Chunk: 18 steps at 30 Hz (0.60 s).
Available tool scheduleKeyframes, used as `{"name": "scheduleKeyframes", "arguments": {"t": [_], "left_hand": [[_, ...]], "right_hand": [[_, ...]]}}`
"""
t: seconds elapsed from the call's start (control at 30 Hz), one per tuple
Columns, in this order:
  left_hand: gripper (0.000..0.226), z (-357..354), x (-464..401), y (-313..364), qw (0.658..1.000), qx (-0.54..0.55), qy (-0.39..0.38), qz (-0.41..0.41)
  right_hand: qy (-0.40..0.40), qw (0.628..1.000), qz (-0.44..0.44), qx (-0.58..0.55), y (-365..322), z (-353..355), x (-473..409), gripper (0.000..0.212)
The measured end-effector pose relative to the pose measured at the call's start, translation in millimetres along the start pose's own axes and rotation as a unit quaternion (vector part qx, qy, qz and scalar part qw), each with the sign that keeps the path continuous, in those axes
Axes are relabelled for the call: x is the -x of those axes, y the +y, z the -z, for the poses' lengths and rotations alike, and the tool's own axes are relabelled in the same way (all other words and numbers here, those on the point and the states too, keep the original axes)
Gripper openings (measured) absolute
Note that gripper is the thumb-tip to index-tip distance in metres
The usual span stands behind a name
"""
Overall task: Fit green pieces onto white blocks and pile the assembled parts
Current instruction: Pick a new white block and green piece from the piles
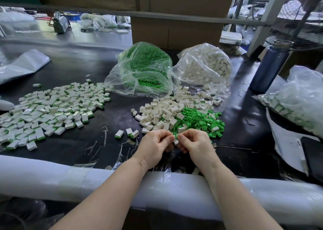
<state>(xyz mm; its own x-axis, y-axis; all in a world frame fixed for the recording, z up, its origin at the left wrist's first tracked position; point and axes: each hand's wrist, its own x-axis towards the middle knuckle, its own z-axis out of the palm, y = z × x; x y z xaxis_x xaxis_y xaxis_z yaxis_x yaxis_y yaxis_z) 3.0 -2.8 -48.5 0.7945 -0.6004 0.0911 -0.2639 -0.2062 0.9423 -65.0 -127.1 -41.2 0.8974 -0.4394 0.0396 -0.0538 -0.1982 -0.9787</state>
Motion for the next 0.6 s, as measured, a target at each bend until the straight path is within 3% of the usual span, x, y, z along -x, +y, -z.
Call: {"name": "scheduleKeyframes", "arguments": {"t": [0.4,0.6], "left_hand": [[0.014,-0.7,3.1,1.9,0.994,-0.108,-0.014,-0.023],[0.012,-2.2,2.4,6.2,1.000,0.004,-0.016,-0.002]], "right_hand": [[-0.021,0.998,0.003,0.056,1.8,1.2,0.2,0.024],[0.017,0.998,0.006,-0.064,1.7,1.6,0.0,0.014]]}}
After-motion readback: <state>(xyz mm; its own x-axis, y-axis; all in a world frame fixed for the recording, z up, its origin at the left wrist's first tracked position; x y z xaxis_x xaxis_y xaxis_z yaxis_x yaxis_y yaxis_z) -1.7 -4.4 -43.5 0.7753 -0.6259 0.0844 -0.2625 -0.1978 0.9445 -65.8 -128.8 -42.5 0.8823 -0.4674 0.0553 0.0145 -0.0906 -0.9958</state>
